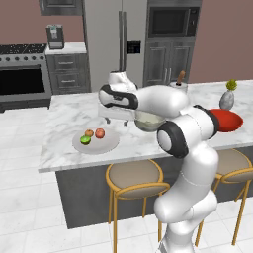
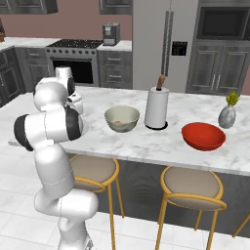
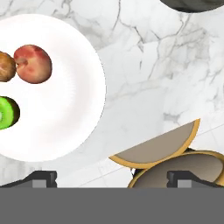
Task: Take the fruits from the plate on the dining counter and place two fruits in each bowl.
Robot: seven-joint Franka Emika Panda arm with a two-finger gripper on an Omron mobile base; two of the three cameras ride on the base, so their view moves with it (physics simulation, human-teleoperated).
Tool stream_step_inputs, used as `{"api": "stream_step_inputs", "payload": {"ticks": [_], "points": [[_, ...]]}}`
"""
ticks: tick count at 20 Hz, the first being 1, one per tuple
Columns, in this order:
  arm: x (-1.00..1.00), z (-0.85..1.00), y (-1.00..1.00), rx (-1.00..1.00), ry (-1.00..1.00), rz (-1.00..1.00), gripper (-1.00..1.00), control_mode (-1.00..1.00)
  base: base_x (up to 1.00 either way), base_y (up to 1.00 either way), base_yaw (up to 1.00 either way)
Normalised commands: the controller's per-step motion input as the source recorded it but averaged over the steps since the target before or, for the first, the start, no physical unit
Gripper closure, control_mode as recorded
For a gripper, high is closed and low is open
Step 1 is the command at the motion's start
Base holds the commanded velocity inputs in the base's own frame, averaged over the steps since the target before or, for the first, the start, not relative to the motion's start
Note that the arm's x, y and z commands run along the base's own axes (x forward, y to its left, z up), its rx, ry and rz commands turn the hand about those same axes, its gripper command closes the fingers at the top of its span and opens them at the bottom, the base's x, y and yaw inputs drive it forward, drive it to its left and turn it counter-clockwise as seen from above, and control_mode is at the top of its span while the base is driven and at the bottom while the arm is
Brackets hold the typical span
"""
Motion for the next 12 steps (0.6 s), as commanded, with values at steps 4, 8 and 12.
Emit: {"api": "stream_step_inputs", "payload": {"ticks": [4,8,12], "points": [[0.00,-0.03,0.67,-0.04,0.00,0.06,-1.00,-1.00,0.00,0.00,0.00],[0.00,-0.08,0.64,-0.03,0.00,0.05,-1.00,-1.00,0.00,0.00,0.00],[0.05,-0.13,0.57,-0.08,0.00,0.04,-1.00,-1.00,0.00,0.00,0.00]]}}
